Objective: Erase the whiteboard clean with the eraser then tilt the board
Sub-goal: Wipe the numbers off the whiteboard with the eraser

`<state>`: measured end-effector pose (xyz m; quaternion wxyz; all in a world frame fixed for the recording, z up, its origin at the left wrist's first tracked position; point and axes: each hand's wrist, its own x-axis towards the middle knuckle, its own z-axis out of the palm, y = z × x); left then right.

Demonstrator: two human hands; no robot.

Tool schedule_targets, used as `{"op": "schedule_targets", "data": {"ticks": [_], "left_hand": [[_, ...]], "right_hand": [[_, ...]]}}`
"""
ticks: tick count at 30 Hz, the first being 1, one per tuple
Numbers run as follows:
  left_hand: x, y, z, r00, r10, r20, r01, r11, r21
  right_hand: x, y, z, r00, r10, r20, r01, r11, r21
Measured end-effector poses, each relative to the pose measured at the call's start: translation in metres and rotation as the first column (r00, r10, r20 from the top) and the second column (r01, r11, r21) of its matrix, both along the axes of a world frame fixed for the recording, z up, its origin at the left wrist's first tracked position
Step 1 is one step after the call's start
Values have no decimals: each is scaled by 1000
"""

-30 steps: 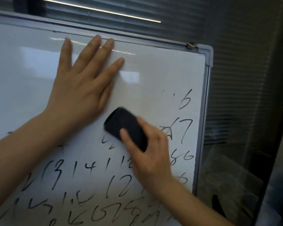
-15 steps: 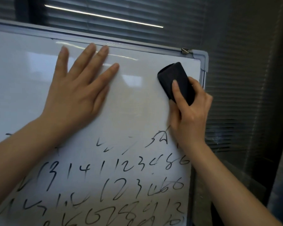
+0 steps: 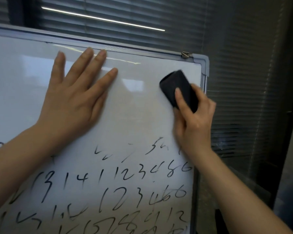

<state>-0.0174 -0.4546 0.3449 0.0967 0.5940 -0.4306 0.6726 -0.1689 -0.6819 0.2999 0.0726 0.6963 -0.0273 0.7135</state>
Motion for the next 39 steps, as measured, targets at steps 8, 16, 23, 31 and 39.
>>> {"op": "schedule_targets", "data": {"ticks": [8,16,23,31,39], "left_hand": [[1,2,0,1000,-15,1,15,1000,2],[-6,12,-1,999,-19,-36,20,999,41],[-3,69,-8,991,-78,-112,86,994,65],[38,216,-29,966,165,-198,-153,985,78],[82,369,-39,921,288,-262,-257,955,149]], "right_hand": [[0,2,-4,1000,-13,23,13,1000,18],[-8,20,-62,997,14,-80,-14,1000,3],[-2,63,-42,994,105,-15,-104,994,19],[54,197,-44,952,307,14,-307,952,-15],[126,352,-60,927,329,-178,-347,935,-76]]}}
